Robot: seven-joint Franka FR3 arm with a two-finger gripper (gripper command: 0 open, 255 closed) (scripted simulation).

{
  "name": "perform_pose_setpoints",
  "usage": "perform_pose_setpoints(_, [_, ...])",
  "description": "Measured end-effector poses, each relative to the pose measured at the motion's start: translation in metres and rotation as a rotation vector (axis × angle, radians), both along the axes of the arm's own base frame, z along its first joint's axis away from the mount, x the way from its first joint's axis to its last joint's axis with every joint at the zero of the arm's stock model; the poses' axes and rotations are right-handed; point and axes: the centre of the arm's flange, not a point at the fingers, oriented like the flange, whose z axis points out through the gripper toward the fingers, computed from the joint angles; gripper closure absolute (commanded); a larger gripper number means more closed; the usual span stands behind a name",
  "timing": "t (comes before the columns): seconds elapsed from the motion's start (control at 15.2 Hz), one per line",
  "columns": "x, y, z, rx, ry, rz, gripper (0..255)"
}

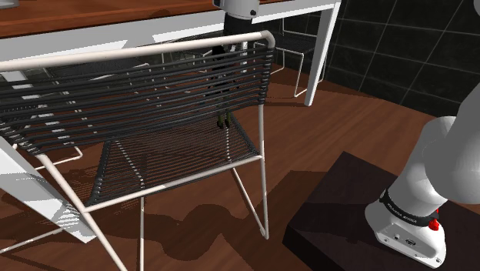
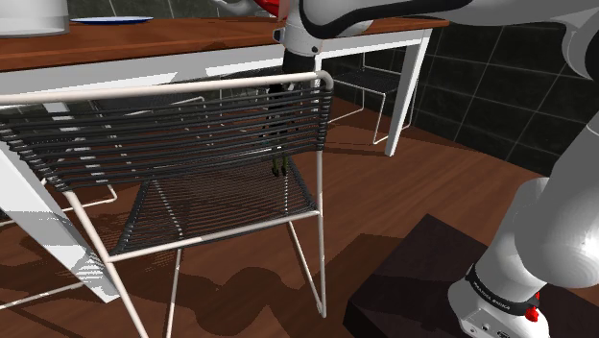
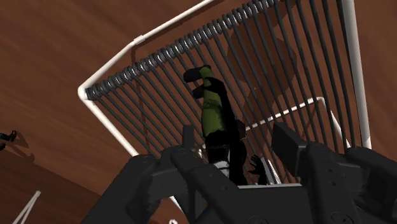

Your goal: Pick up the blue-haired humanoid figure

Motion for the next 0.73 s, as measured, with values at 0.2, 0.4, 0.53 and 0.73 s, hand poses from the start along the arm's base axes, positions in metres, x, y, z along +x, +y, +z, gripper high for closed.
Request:
perform_pose_setpoints(0.2, [0.0005,-0.0004,-0.0011,0.001,-0.002,0.000,255])
perform_pose_setpoints(0.4, [0.0006,-0.0001,-0.0011,0.001,-0.003,0.000,255])
perform_pose_setpoints(0.53, [0.0006,-0.0002,-0.0011,0.001,-0.003,0.000,255])
perform_pose_setpoints(0.73, [0.0001,0.0002,0.0060,0.000,0.000,0.000,255])
